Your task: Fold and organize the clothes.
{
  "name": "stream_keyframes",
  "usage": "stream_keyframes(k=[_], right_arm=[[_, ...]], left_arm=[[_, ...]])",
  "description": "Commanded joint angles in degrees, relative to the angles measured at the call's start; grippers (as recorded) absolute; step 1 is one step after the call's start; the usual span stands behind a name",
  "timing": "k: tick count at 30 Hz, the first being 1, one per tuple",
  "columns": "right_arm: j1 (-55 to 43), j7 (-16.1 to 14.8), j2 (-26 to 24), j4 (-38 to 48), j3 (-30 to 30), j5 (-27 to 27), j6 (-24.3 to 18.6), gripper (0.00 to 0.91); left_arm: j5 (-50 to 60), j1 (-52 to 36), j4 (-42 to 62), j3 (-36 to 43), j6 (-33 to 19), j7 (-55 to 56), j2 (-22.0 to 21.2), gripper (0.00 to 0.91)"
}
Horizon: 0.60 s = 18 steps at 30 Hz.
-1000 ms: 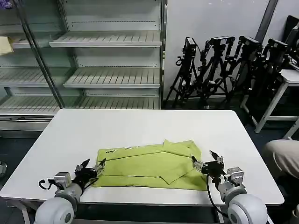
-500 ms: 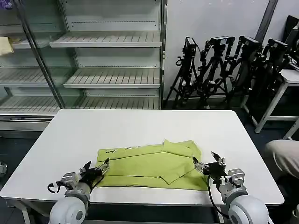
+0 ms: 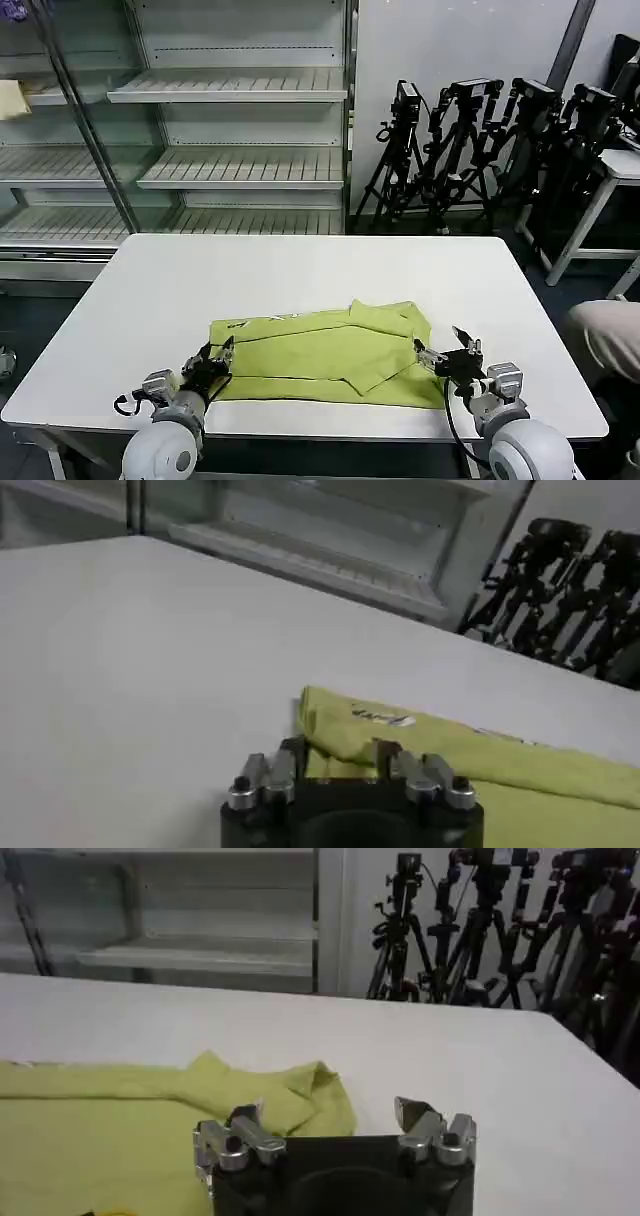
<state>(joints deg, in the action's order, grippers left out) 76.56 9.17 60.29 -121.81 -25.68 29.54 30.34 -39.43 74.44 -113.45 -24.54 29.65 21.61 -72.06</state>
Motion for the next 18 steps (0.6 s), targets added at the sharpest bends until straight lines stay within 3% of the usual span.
stream_keyframes(k=[1,11,15,18], right_arm=[[0.1,0.0,0.1,0.2,0.0,-0.1,-0.1,0.907],[0.2,0.1,0.1,0.2,0.0,-0.5,-0.3,0.907],[0.1,0.1,-0.1,0.2,-0.2,-0.5,-0.4,0.907],[-0.2,0.1,-0.1,0.3,0.0,-0.5,-0.5,0.907]], left_arm=[[1.8,-0.3,0.6,0.8,-0.4,0.7,-0.4,0.01],[11.9,-1.4,2.4,-0.8,-1.5,-1.9,1.2,0.01],[12.9,-1.5,2.9,-4.9,-1.2,-4.1,4.7,0.01],[13.7,-0.6,3.2,-9.0,-0.8,-6.7,10.4,0.01]])
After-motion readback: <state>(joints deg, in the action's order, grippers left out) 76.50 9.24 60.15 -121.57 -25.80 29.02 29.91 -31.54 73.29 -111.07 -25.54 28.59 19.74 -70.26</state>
